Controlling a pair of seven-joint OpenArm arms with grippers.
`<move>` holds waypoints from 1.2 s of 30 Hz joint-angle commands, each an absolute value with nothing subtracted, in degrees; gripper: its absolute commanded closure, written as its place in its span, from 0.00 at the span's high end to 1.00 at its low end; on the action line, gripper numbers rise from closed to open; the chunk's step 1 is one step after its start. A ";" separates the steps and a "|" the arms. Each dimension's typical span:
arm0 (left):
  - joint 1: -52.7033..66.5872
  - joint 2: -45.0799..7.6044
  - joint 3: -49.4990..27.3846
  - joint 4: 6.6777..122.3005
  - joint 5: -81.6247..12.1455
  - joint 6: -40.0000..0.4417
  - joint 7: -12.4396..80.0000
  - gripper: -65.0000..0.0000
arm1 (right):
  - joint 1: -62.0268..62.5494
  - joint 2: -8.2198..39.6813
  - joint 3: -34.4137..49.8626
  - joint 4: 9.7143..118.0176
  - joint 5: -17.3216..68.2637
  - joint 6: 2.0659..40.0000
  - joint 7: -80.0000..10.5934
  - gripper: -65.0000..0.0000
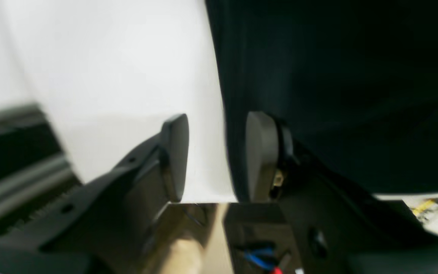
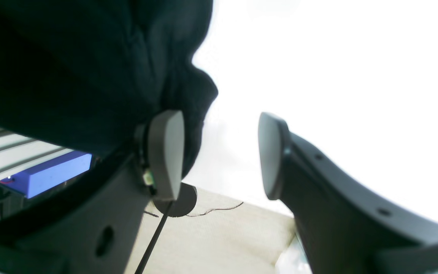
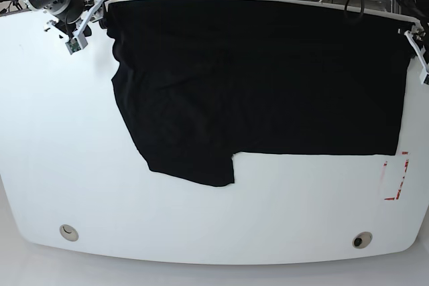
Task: Fold the T-shirt properly
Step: 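Release the edge and move both grippers to the shirt's hem corners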
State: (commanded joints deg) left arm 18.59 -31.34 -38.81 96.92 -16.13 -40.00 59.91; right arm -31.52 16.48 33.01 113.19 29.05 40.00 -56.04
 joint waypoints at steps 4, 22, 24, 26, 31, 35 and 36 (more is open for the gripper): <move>17.89 -31.25 -38.81 100.18 -16.13 -40.00 61.32 0.38 | -29.32 16.31 32.84 113.10 30.46 40.00 -56.13 0.46; 1.01 -27.03 -40.04 101.23 -15.52 -40.00 61.14 0.47 | 4.09 14.64 32.48 90.42 29.93 40.00 -63.43 0.46; -0.66 -27.03 -39.08 99.74 -15.52 -40.00 61.14 0.48 | 6.73 14.73 32.40 86.37 29.85 40.00 -62.55 0.46; -2.68 -27.03 -38.64 97.27 -15.52 -40.00 61.05 0.48 | 10.33 14.73 32.04 81.36 29.85 40.00 -60.88 0.46; -5.23 -27.03 -38.73 94.29 -15.52 -40.00 60.97 0.48 | 15.96 16.84 27.47 71.69 29.85 40.00 -56.13 0.46; -5.85 -27.03 -38.81 93.58 -15.52 -37.32 60.97 0.48 | 19.47 17.45 23.78 64.66 29.85 40.00 -51.30 0.46; -5.85 -27.03 -38.81 93.58 -15.52 -37.14 60.97 0.48 | 20.35 17.98 22.81 62.73 29.85 40.00 -50.33 0.46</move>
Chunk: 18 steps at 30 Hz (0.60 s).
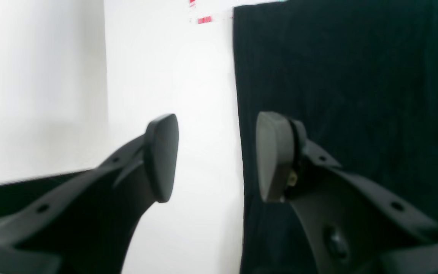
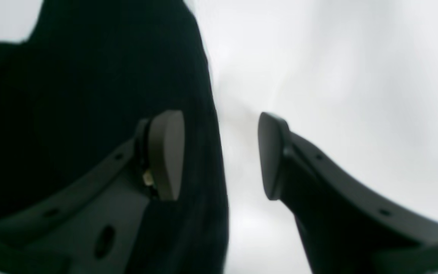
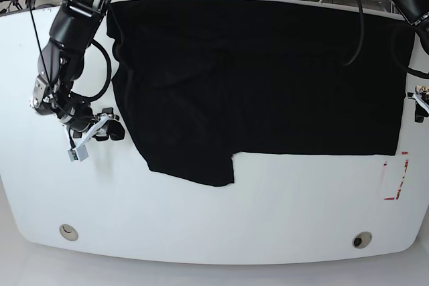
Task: Fold the T-shirt properly
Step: 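Release the edge and move both grippers to the shirt's hem corners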
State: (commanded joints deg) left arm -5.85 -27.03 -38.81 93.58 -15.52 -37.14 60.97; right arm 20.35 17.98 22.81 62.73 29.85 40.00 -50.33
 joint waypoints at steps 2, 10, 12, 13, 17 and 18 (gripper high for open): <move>-5.67 -27.03 -38.81 93.58 -15.52 -37.14 60.97 0.48 | 22.02 18.42 20.62 58.95 29.85 40.00 -47.16 0.46; -5.58 -27.03 -41.01 93.58 -15.52 -37.05 60.97 0.48 | 24.04 18.95 12.97 50.86 29.93 40.00 -39.96 0.46; -5.58 -27.03 -42.68 93.58 -15.52 -37.05 60.97 0.48 | 24.04 18.77 11.03 50.51 30.02 40.00 -39.08 0.46; -5.58 -27.03 -43.47 93.58 -15.52 -36.97 60.97 0.48 | 24.04 18.24 10.33 50.42 30.02 40.00 -38.73 0.46; -5.76 -27.12 -44.88 93.49 -15.52 -36.97 60.88 0.48 | 24.04 16.22 9.89 50.33 29.93 39.87 -37.14 0.46; -5.76 -27.21 -44.88 93.49 -15.43 -36.97 60.88 0.48 | 24.04 16.13 9.89 50.33 29.93 39.69 -37.05 0.46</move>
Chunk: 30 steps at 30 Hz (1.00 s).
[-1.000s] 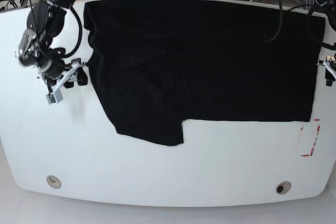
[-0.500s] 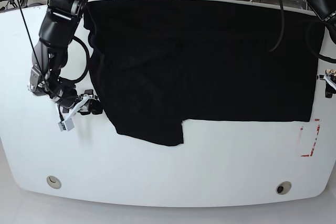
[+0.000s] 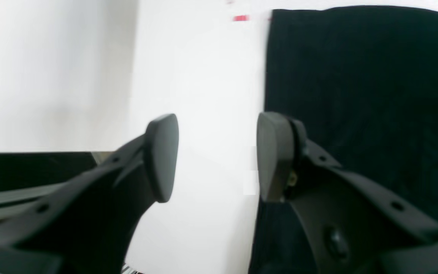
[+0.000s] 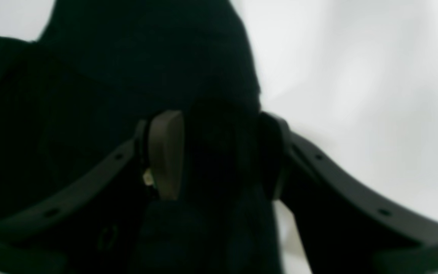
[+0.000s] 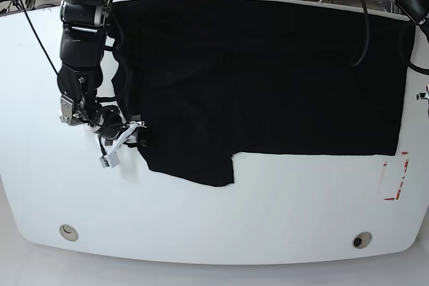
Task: Fold the T-shirt properly
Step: 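Release the edge and move both grippers to the shirt's hem corners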
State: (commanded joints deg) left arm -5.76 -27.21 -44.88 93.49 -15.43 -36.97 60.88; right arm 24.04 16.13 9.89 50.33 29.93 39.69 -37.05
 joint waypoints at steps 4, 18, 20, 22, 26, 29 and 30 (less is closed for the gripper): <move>-6.02 -27.12 -44.70 93.49 -12.18 -36.97 60.70 0.48 | 24.75 14.46 9.80 50.24 29.32 39.43 -36.97 0.46; -12.62 -25.27 -44.44 68.09 1.54 -32.48 35.38 0.48 | 25.71 11.65 10.07 50.42 18.51 38.64 -36.00 0.00; -14.55 -25.89 -44.35 64.13 1.36 -32.13 34.77 0.48 | 25.63 13.14 9.89 50.42 18.77 38.64 -36.00 0.00; -15.69 -25.80 -44.35 63.34 1.36 -32.13 34.77 0.48 | 25.63 14.02 9.89 50.42 18.77 38.64 -36.09 0.00; -16.66 -25.71 -43.74 62.99 1.19 -32.13 34.77 0.48 | 25.19 16.40 9.80 50.42 18.59 38.73 -36.09 0.00; -17.98 -25.63 -39.96 62.81 1.10 -32.13 34.77 0.48 | 25.19 17.63 9.80 50.42 18.59 38.81 -36.09 0.00; -18.33 -25.54 -38.99 62.81 1.10 -32.13 34.77 0.48 | 25.19 17.71 9.80 50.51 18.59 38.81 -36.09 0.00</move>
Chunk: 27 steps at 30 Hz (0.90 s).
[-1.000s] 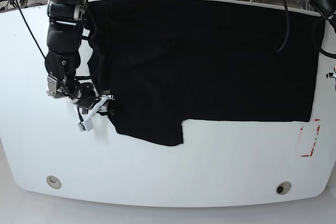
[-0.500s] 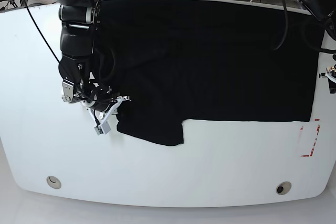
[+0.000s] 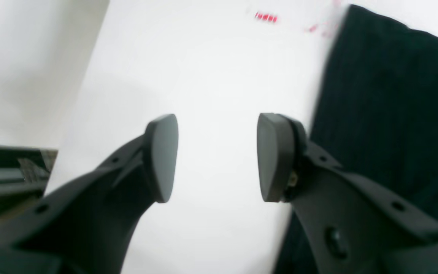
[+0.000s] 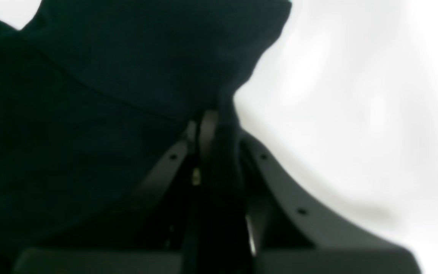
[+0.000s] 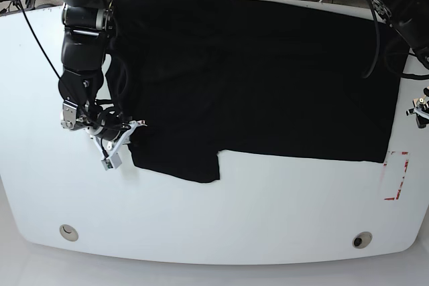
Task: Fold the T-shirt properly
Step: 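Release the edge and move both grippers to the shirt's hem corners, then grasp the black shirt's hem corners with both grippers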
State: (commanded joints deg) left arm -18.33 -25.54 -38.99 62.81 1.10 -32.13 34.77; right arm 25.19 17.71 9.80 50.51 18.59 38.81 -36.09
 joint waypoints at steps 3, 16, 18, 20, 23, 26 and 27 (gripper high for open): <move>-18.95 -24.04 -37.23 62.81 1.01 -32.13 34.77 0.48 | 25.19 17.89 9.80 50.59 18.51 40.00 -37.05 0.00; -28.09 -21.76 -33.10 45.67 1.36 -31.96 26.95 0.48 | 24.92 18.15 9.80 50.68 18.95 40.00 -37.67 0.00; -29.14 -22.02 -30.99 42.42 1.27 -31.96 25.80 0.48 | 24.92 18.15 9.89 50.68 19.03 40.00 -37.67 0.00; -30.20 -22.02 -28.97 39.34 1.19 -31.87 23.87 0.48 | 24.84 18.15 9.89 50.68 19.03 40.00 -37.58 0.00; -30.81 -22.02 -28.44 36.62 1.36 -31.78 20.88 0.48 | 24.84 18.15 9.89 50.68 19.03 40.00 -37.58 0.00; -31.87 -22.02 -28.44 34.33 1.54 -31.78 19.74 0.48 | 24.84 18.15 10.07 50.77 19.03 40.00 -37.58 0.00; -32.04 -22.02 -28.44 33.45 1.54 -31.69 19.56 0.48 | 24.84 18.15 10.07 50.77 19.03 40.00 -37.58 0.00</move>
State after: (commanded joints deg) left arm -32.04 -22.02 -28.44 33.45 1.54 -31.69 19.56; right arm 24.84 18.15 10.07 50.77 19.03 40.00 -37.58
